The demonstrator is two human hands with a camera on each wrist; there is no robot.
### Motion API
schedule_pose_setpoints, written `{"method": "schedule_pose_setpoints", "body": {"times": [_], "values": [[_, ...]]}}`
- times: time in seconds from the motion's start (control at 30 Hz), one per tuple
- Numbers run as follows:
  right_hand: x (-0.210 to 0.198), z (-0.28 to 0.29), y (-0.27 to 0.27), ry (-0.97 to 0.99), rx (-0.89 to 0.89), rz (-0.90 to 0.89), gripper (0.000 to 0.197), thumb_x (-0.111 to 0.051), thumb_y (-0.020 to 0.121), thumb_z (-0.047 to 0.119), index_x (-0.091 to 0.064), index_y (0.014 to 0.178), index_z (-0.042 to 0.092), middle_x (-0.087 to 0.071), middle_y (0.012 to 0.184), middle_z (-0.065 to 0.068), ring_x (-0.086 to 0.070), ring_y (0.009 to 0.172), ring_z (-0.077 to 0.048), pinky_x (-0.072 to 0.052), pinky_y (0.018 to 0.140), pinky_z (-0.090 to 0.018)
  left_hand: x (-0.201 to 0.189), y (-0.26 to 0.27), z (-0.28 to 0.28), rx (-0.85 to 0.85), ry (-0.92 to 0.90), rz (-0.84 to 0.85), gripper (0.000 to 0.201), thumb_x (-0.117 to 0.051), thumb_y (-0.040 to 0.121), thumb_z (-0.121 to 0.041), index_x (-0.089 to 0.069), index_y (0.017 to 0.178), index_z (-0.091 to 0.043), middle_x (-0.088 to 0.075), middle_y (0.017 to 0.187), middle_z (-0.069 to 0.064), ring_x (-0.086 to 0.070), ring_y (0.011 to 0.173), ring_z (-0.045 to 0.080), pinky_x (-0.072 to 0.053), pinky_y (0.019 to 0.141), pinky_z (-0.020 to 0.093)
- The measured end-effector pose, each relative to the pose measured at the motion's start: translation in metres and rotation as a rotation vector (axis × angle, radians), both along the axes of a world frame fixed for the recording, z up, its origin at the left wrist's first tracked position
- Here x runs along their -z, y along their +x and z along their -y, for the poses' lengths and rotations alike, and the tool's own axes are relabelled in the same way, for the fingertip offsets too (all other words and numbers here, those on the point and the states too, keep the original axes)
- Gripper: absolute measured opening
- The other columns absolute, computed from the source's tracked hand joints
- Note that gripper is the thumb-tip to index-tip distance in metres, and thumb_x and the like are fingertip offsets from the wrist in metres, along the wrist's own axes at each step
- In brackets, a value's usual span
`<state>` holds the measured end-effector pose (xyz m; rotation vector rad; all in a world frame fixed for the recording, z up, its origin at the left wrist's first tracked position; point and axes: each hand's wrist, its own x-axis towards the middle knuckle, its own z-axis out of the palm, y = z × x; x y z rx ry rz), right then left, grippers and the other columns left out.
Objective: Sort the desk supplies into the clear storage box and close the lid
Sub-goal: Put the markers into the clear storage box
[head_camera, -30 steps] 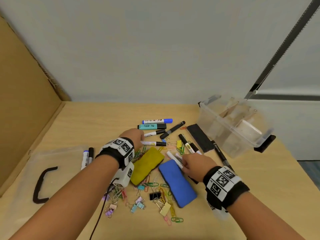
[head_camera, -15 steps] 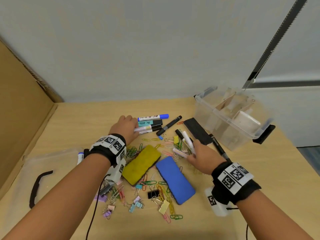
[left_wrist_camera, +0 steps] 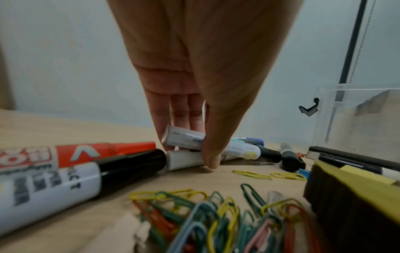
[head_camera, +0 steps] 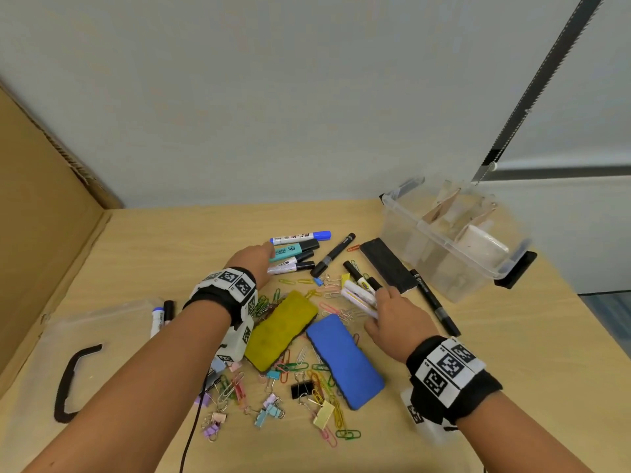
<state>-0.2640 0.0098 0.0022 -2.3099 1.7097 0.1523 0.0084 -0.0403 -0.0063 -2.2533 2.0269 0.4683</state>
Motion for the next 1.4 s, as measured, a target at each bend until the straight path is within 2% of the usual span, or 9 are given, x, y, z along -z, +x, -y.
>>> {"method": "schedule_pose_setpoints", "body": {"times": [0.27,0.37,0.5,0.63,0.83,0.97,1.17,1.27,1.4], "values": [[-0.045,-0.006,-0.015,-0.135,-0.088,0.072,0.010,-0.035,0.099,0.020,-0.028,0.093,0.020,-0.055,0.091,-0.005,-0.034,0.084,-0.019,-0.026,0.068,-0.028,-0.009,-0.004,-0.001,0.038,0.017,0.086,0.030,-0.053,0.091,-0.013,-0.055,0.121,-0.011,-0.064,0.110,0.009,-0.062,0.094,0.024,-0.052,0.083,0.032],[-0.065,-0.003,-0.023,-0.211,-0.109,0.053,0.006,-0.034,0.099,0.019,-0.039,0.103,0.019,-0.059,0.097,-0.003,-0.034,0.084,-0.019,-0.027,0.066,-0.029,-0.015,-0.002,-0.004,0.035,0.002,0.103,0.023,-0.049,0.092,-0.012,-0.064,0.110,-0.013,-0.066,0.099,0.007,-0.062,0.087,0.023,-0.051,0.079,0.030],[-0.096,0.013,-0.027,-0.516,-0.170,-0.007,0.042,-0.015,0.093,0.031,-0.050,0.113,0.018,-0.058,0.100,-0.003,-0.044,0.082,-0.023,-0.038,0.069,-0.033,-0.021,0.003,-0.011,-0.028,-0.098,0.030,0.024,-0.045,0.095,-0.015,-0.062,0.111,-0.018,-0.058,0.100,0.005,-0.059,0.079,0.021,-0.050,0.071,0.031],[-0.123,0.043,-0.030,-0.738,-0.225,-0.004,0.031,-0.038,0.092,0.012,-0.051,0.118,0.020,-0.056,0.101,-0.002,-0.051,0.088,-0.026,-0.041,0.086,-0.039,-0.025,0.001,-0.025,-0.102,-0.174,-0.080,0.028,-0.042,0.097,-0.021,-0.056,0.121,-0.020,-0.051,0.104,0.002,-0.056,0.078,0.020,-0.044,0.066,0.029],[-0.147,0.134,-0.056,-0.432,0.006,-0.318,0.034,-0.038,0.093,0.016,-0.047,0.125,0.023,-0.054,0.121,-0.006,-0.046,0.117,-0.029,-0.033,0.102,-0.045,-0.031,-0.015,-0.040,-0.199,-0.192,-0.123,0.025,-0.041,0.098,-0.021,-0.054,0.119,-0.018,-0.061,0.099,0.004,-0.059,0.079,0.022,-0.048,0.067,0.031],[-0.146,0.178,-0.058,-0.263,-0.096,-0.490,0.028,-0.044,0.092,0.019,-0.054,0.117,0.026,-0.054,0.121,-0.003,-0.042,0.122,-0.027,-0.029,0.105,-0.046,-0.033,-0.031,-0.043,-0.245,-0.227,-0.179,0.026,-0.040,0.098,-0.020,-0.051,0.122,-0.016,-0.062,0.101,0.007,-0.054,0.072,0.020,-0.039,0.061,0.029],[-0.088,0.253,-0.056,-0.042,-0.181,-0.618,0.022,-0.070,0.066,0.029,-0.060,0.086,0.032,-0.068,0.094,0.006,-0.060,0.083,-0.022,-0.049,0.088,-0.041,-0.032,-0.053,-0.048,-0.244,-0.236,-0.206,0.027,-0.039,0.099,-0.020,-0.049,0.124,-0.014,-0.059,0.104,0.008,-0.048,0.072,0.019,-0.036,0.063,0.028],[-0.095,0.240,-0.049,0.008,-0.214,-0.538,0.025,-0.067,0.076,0.024,-0.066,0.099,0.032,-0.069,0.098,0.002,-0.063,0.084,-0.023,-0.053,0.083,-0.036,-0.034,-0.059,-0.050,-0.226,-0.236,-0.212,0.027,-0.038,0.100,-0.020,-0.048,0.123,-0.013,-0.058,0.104,0.008,-0.045,0.071,0.017,-0.033,0.062,0.028],[-0.115,0.218,-0.048,0.003,-0.181,-0.352,0.046,-0.057,0.090,0.008,-0.056,0.131,0.027,-0.055,0.135,-0.001,-0.056,0.117,-0.025,-0.045,0.094,-0.030,-0.036,-0.060,-0.049,-0.205,-0.230,-0.216,0.030,-0.037,0.100,-0.021,-0.046,0.128,-0.013,-0.059,0.114,0.010,-0.047,0.076,0.017,-0.036,0.064,0.028]]}}
